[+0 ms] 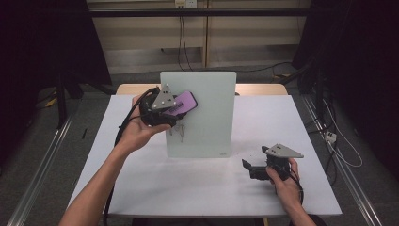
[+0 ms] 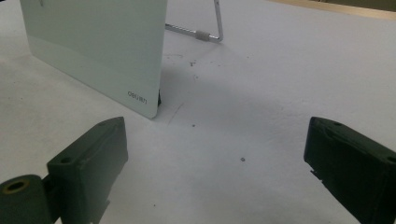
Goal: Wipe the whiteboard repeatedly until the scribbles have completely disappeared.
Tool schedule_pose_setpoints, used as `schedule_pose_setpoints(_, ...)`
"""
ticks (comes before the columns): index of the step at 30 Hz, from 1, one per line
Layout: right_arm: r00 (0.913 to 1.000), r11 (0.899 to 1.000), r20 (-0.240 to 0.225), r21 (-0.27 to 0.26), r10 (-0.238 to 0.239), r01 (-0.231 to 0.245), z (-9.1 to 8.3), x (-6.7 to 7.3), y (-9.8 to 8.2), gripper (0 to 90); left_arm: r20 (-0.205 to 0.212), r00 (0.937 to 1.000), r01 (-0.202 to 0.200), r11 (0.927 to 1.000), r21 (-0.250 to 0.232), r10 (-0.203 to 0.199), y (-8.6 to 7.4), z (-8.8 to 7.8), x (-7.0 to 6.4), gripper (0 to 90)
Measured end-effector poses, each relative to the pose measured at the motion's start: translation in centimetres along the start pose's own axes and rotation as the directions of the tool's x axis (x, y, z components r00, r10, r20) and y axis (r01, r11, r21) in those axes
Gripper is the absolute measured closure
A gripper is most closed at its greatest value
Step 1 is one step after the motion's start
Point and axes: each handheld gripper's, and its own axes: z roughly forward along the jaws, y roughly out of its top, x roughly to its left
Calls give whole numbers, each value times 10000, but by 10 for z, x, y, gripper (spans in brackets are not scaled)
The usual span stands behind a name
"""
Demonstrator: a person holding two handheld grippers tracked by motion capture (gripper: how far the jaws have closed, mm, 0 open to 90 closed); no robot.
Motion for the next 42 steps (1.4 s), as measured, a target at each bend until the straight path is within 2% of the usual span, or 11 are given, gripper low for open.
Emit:
schedule_pose_setpoints(7, 10000, 10000, -26, 21, -6, 6, -1, 0, 0, 62, 423, 9986, -329, 9991, 277, 317, -1, 14, -17, 412)
schedule_pose_setpoints(11, 10000, 10000, -55, -1, -44, 44, -2, 0, 0, 60, 905, 9947, -534, 9978, 398, 496, -9, 26, -32, 412)
schedule_pose_setpoints(17, 10000, 10000, -63, 7, -33, 33, -1, 0, 0, 60, 1075, 9928, -589, 9968, 545, 528, -15, 32, -44, 412)
schedule_pose_setpoints(21, 10000, 10000, -36, 13, -10, 10, -1, 0, 0, 61, 1006, 9939, -498, 9972, 550, 440, -14, 29, -39, 412)
schedule_pose_setpoints(28, 10000, 10000, -44, 16, -8, 8, -1, 0, 0, 61, 365, 9987, -369, 9989, 304, 357, -10, 11, -18, 412)
schedule_pose_setpoints(34, 10000, 10000, -39, 15, 0, 0, -1, 0, 0, 61, -64, 10000, 20, 10000, 19, -20, -10, -5, -1, 412)
schedule_pose_setpoints(36, 10000, 10000, -49, 14, -17, 17, -1, 0, 0, 61, -51, 9999, 135, 9999, -38, -135, -12, -6, 1, 412)
schedule_pose_setpoints(42, 10000, 10000, -62, 26, -15, 16, -1, 1, 0, 60, -128, 9999, -84, 9999, 131, 86, -15, -5, -4, 412)
